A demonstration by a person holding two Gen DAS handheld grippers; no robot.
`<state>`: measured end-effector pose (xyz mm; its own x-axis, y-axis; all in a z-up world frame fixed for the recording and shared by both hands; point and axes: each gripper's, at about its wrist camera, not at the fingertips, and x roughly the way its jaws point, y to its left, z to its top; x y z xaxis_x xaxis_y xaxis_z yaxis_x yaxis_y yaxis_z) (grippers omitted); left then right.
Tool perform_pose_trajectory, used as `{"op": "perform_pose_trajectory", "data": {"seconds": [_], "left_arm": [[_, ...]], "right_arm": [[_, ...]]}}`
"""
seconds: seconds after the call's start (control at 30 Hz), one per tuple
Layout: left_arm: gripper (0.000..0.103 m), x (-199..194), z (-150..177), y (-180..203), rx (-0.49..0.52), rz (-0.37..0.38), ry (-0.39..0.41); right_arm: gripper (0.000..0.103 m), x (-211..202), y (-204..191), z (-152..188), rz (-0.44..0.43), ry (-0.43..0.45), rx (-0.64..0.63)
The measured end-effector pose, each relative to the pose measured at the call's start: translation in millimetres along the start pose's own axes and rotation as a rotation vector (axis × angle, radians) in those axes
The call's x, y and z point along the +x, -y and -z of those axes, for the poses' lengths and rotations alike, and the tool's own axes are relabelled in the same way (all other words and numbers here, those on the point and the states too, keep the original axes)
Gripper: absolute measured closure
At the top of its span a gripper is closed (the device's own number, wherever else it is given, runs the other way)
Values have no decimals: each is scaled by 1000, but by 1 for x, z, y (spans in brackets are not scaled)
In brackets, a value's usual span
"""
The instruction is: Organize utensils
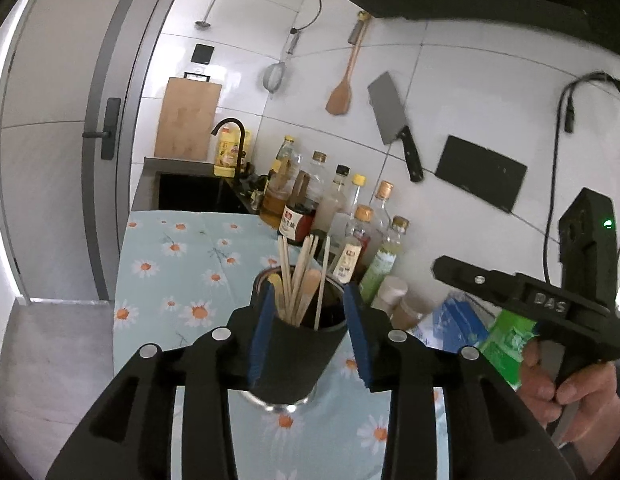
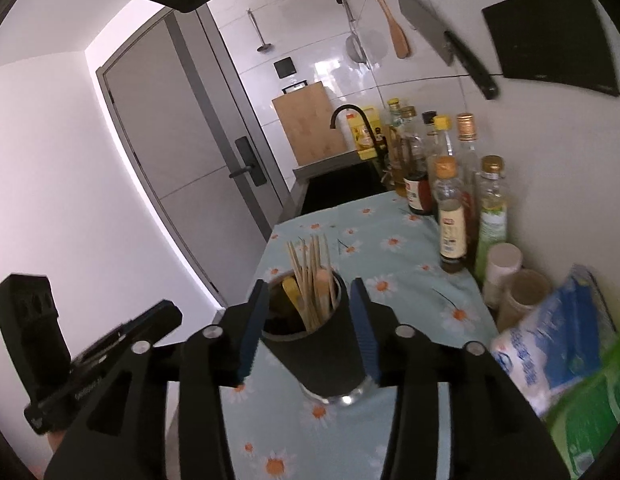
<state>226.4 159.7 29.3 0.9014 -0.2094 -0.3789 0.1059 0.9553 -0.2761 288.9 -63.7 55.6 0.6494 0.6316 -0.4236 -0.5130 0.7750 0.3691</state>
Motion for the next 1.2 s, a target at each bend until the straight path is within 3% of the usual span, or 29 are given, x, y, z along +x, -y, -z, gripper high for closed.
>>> {"op": "perform_pose_trajectory", "data": {"seconds": [0.3, 0.4, 0.47, 0.53, 0.83, 1.2], "left_arm": [[46, -37, 23, 26, 9, -69, -18], [34, -53, 32, 44, 10, -113, -21], [20, -64, 38, 55, 5, -138, -10], [9, -71, 44, 67, 8, -171, -10], [7, -87, 81, 106, -23, -240, -75], [7, -99, 111, 136, -17, -283, -117]], "right_arm": [[30, -55, 9, 25, -59, -27, -68], [21, -70, 13, 31, -77, -29, -115], [7, -81, 15, 36, -86, -24, -141], [5, -94, 19, 43, -92, -18, -175], [5, -123, 30, 80, -79, -56, -283], [5, -144, 42, 100, -103, -105, -264]]}}
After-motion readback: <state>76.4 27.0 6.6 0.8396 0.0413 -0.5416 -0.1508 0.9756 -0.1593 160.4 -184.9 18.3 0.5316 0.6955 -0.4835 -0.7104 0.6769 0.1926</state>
